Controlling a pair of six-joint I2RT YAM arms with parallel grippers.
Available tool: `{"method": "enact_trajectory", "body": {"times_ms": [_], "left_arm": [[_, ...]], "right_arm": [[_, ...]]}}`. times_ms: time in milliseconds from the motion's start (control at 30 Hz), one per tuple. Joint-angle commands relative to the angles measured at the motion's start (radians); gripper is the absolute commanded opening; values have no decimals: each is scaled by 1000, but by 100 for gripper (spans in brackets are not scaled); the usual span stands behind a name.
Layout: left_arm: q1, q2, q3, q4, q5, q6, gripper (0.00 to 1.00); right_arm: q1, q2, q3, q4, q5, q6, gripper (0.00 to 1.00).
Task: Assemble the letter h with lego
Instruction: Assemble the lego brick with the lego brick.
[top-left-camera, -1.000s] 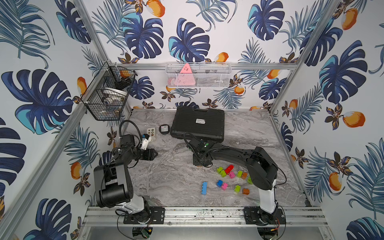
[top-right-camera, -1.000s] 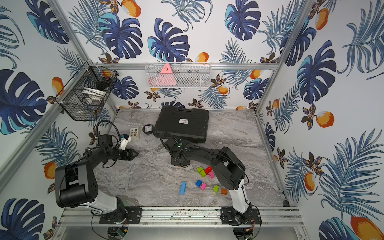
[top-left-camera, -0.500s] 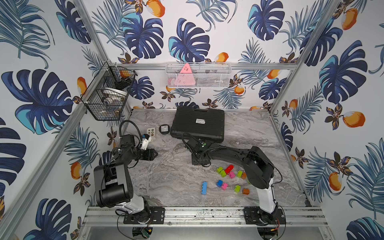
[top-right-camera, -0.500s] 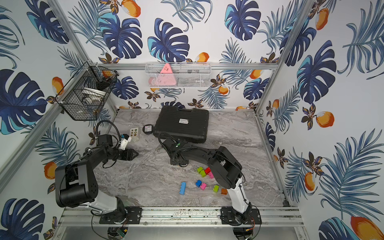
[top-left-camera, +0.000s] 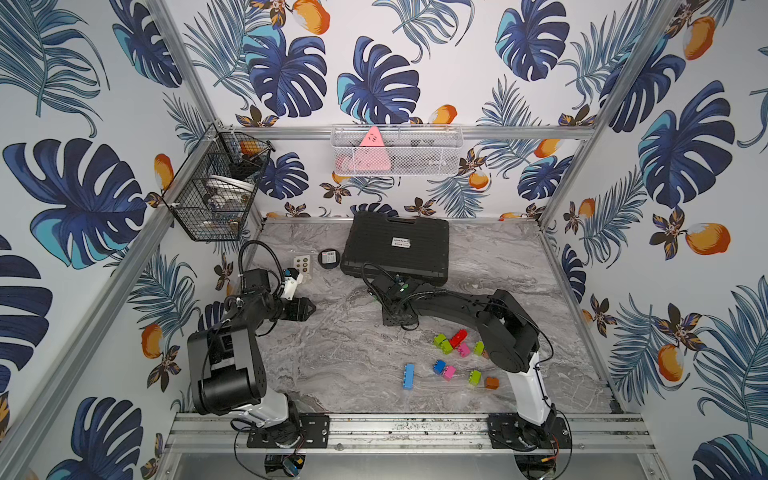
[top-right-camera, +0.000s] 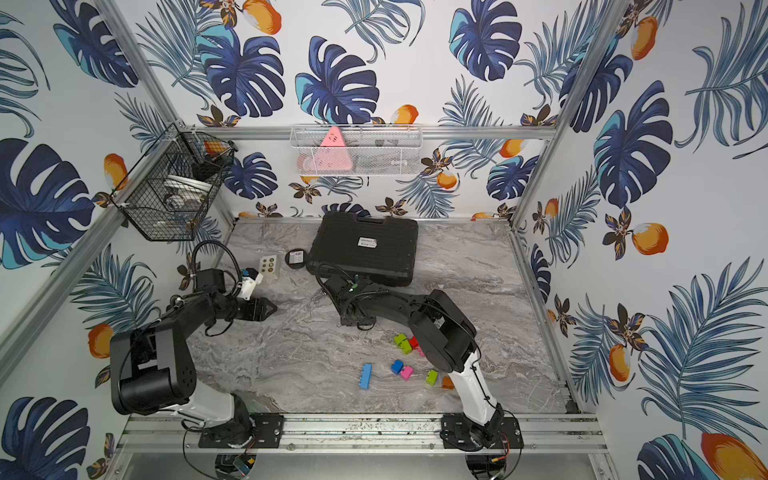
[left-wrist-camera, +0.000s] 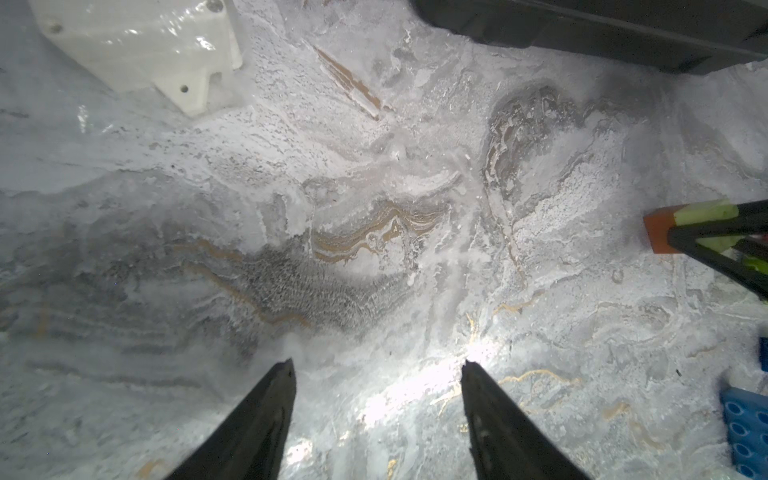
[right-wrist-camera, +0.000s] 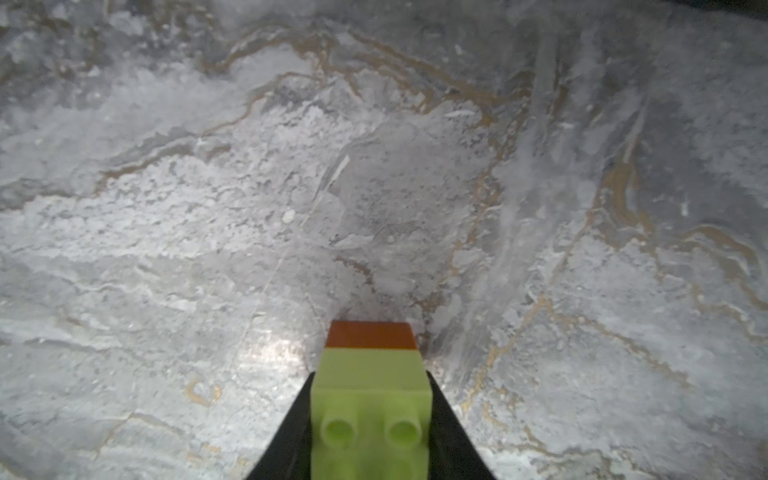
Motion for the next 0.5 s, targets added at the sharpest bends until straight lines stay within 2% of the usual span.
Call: {"method": "enact_trajectory", "body": {"times_ms": [0,267,467], "left_arm": [[1,-1,6,-4,22,17,69],[1,0,6,-5,23,19,69],[2,-2,5,0,15,14,68]], "right_arm": [[-41,-25,-38,-131,-42,-1,28],[-212,-229,-221,-42,-45,-90,29],[-317,-250,-301,43,-72,-152,31]]}}
